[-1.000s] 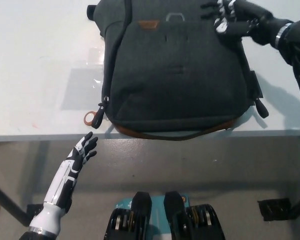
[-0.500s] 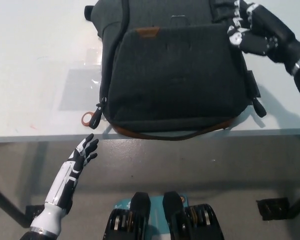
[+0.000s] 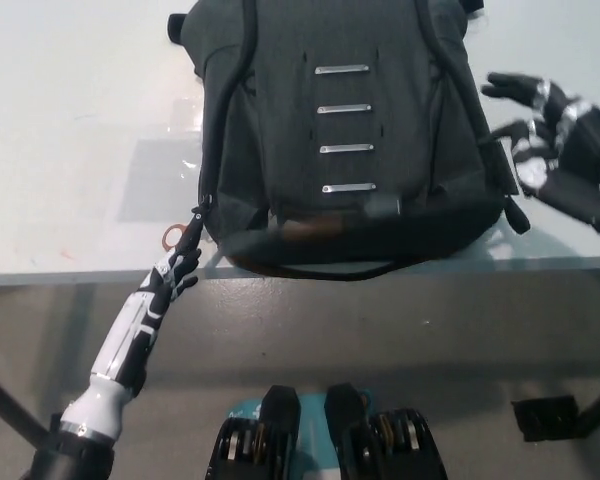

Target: A bag is kept in the middle of the table with its flap loosely closed and the robot uses its right hand to adjust it and opens it

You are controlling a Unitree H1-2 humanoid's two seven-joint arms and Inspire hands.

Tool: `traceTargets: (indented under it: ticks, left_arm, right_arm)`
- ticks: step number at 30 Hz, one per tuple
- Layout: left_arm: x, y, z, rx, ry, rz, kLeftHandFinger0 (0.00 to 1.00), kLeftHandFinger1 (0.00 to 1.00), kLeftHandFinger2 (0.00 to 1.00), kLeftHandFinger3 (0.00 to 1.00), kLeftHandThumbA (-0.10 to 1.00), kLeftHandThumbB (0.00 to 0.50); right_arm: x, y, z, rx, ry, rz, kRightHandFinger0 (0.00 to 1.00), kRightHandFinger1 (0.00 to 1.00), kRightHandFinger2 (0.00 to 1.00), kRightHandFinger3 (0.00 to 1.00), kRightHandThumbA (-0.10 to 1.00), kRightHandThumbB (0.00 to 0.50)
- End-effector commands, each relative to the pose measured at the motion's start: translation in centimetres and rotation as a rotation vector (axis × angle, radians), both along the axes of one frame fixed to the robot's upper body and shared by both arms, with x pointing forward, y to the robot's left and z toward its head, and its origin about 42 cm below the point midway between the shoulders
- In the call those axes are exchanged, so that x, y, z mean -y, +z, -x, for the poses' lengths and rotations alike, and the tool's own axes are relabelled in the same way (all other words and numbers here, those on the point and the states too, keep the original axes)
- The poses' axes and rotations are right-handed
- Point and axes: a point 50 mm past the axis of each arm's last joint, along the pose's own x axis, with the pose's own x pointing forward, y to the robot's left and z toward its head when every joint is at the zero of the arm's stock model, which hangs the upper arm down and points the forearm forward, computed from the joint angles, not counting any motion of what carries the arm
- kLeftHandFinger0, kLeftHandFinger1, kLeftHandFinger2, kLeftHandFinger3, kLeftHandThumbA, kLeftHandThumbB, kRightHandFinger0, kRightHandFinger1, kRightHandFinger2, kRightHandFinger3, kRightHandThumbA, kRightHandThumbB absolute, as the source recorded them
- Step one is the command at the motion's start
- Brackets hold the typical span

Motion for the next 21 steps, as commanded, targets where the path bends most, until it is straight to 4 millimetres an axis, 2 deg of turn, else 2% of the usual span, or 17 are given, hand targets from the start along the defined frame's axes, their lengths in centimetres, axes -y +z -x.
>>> traceTargets:
  ticks: [1,2,3,4,5,6,7,8,11,13,15,16,18,19,21]
  left_arm:
    - [-0.6,1.7,-0.8,0.05,-0.025,-0.01,1.0,1.0,1.0,1.0,1.0,0.12]
    - [-0.9,2.0,-1.0,0.056,-0.017,-0.01,1.0,1.0,1.0,1.0,1.0,0.128]
    - [-0.9,2.1,-1.1,0.056,-0.012,-0.008,1.0,1.0,1.0,1.0,1.0,0.129]
    - [-1.1,2.2,-1.2,0.057,-0.005,0.006,1.0,1.0,1.0,1.0,1.0,0.128]
    - [-1.2,2.3,-1.3,0.058,0.002,0.006,1.0,1.0,1.0,1.0,1.0,0.134]
    - [-1.4,2.5,-1.4,0.063,0.008,0.006,1.0,1.0,1.0,1.0,1.0,0.135]
    - [-1.6,2.5,-1.4,0.066,0.013,0.009,1.0,1.0,1.0,1.0,1.0,0.134]
    - [-1.9,2.6,-1.5,0.073,0.018,0.014,1.0,1.0,1.0,1.0,1.0,0.132]
    - [-2.2,2.5,-1.5,0.08,0.022,0.017,1.0,1.0,1.0,1.0,1.0,0.13]
    - [-2.1,2.7,-1.4,0.072,0.03,0.028,1.0,1.0,1.0,1.0,1.0,0.139]
    - [-2.1,2.8,-1.5,0.073,0.031,0.032,1.0,1.0,1.0,1.0,1.0,0.141]
    - [-2.1,2.8,-1.5,0.073,0.032,0.033,1.0,1.0,1.0,1.0,1.0,0.147]
    - [-2.1,2.9,-1.5,0.078,0.036,0.035,1.0,1.0,1.0,1.0,1.0,0.132]
    - [-2.1,3.0,-1.5,0.08,0.037,0.038,1.0,1.0,1.0,1.0,1.0,0.129]
    - [-2.2,3.0,-1.5,0.08,0.037,0.04,1.0,1.0,1.0,1.0,1.0,0.131]
  right_arm:
    - [1.0,0.0,1.1,-0.039,0.11,-0.062,0.27,0.52,0.78,0.91,0.31,0.071]
    - [1.4,-0.6,1.9,-0.055,0.132,0.011,0.46,0.68,0.88,1.0,0.56,0.081]
    - [1.6,-0.8,2.3,-0.06,0.143,0.045,0.45,0.64,0.85,1.0,0.62,0.069]
    - [1.8,-1.4,2.9,-0.074,0.168,0.121,0.61,0.78,0.93,1.0,0.68,0.065]
    - [1.9,-1.9,3.2,-0.087,0.172,0.183,0.75,0.87,0.99,1.0,0.74,0.082]
    - [1.9,-2.8,3.6,-0.112,0.188,0.242,0.89,0.95,1.0,1.0,0.75,0.084]
    - [1.9,-3.4,3.8,-0.125,0.202,0.273,0.94,0.97,1.0,1.0,0.76,0.08]
    - [1.6,-5.1,4.1,-0.143,0.224,0.313,1.0,1.0,1.0,1.0,0.8,0.091]
    - [1.0,-6.9,4.4,-0.18,0.234,0.31,1.0,1.0,1.0,1.0,0.81,0.053]
    - [0.3,-8.6,4.5,-0.209,0.236,0.334,1.0,1.0,1.0,1.0,0.8,0.002]
    - [-0.2,-9.7,4.2,-0.265,0.219,0.344,0.99,1.0,1.0,1.0,0.7,0.0]
    - [-0.3,-10.1,4.0,-0.283,0.206,0.349,0.96,1.0,1.0,1.0,0.66,0.0]
    - [-0.9,-11.0,3.6,-0.323,0.159,0.382,0.88,0.93,1.0,1.0,0.57,0.0]
    - [-1.1,-11.3,3.3,-0.335,0.145,0.404,0.86,0.92,1.0,1.0,0.56,0.0]
    - [-1.3,-12.0,2.8,-0.357,0.1,0.507,0.82,0.87,0.97,1.0,0.62,0.0]
